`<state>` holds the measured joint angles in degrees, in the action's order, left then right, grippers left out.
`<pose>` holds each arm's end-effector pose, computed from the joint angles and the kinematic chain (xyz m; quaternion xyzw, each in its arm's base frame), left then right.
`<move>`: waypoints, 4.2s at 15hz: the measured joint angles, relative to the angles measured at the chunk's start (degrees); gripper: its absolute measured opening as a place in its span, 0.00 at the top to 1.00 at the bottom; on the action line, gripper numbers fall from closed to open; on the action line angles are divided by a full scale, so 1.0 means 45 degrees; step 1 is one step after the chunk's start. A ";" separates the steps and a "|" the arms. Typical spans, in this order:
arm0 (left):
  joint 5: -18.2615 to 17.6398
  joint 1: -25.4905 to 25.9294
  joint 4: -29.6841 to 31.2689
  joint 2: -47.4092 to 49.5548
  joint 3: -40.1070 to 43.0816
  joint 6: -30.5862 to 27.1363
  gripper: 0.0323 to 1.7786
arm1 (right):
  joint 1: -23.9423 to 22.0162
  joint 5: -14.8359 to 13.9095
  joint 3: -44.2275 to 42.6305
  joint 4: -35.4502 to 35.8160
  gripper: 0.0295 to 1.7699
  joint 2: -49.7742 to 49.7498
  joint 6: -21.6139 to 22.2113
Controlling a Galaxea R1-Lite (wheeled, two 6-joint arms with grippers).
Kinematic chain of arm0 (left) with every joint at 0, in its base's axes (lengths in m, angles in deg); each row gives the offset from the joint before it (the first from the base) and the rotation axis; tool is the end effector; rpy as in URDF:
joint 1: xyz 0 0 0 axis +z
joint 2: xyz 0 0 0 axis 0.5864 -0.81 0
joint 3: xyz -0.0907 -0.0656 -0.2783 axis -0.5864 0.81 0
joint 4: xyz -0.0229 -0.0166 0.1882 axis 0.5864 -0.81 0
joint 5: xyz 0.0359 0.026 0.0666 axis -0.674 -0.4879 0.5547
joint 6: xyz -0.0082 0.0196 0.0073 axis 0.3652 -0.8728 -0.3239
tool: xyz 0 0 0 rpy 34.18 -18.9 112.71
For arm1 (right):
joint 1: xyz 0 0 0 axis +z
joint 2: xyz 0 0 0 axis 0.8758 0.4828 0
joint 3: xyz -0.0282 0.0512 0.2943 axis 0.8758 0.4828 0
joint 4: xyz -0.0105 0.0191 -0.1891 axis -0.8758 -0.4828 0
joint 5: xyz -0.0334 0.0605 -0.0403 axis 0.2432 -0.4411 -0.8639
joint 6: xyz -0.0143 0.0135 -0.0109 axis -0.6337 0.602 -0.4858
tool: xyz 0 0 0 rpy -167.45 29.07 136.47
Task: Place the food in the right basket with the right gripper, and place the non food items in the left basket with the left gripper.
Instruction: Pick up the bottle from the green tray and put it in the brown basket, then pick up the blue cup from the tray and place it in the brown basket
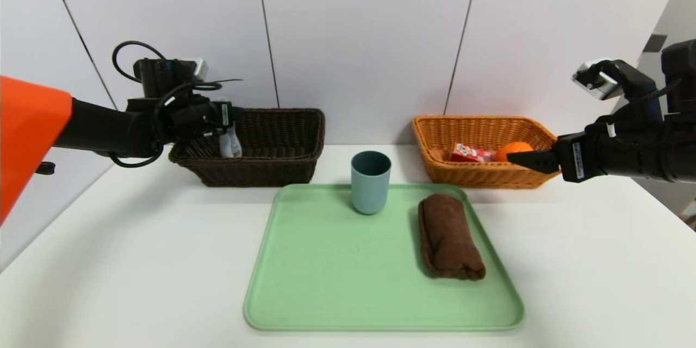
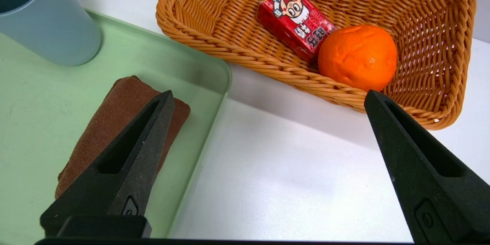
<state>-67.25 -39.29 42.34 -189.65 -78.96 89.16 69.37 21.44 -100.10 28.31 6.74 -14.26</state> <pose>0.4425 -0.0262 0.1943 -0.0046 0.1051 -0.0300 0.9940 0.2539 0.0391 0.2403 -0.0923 0.2305 0.1428 0.9581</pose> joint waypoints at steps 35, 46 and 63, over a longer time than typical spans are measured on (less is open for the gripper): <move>-0.1910 -0.7569 1.1153 0.3099 1.1725 -0.0745 0.05 | -0.0442 -0.0024 0.0742 0.0019 0.03 -0.0301 0.0932; -0.0802 -0.7761 0.9796 0.1428 1.0018 -0.0696 0.05 | -0.0450 0.0000 0.0913 0.0033 0.03 -0.0325 0.0951; -0.0759 -0.7767 0.9452 0.0368 0.8116 -0.0639 0.05 | -0.0461 -0.0041 0.0926 0.0038 0.03 -0.0349 0.0956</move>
<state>-70.66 -74.24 84.87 -187.99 -42.44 86.28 67.30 21.25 -95.93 28.48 5.17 -9.95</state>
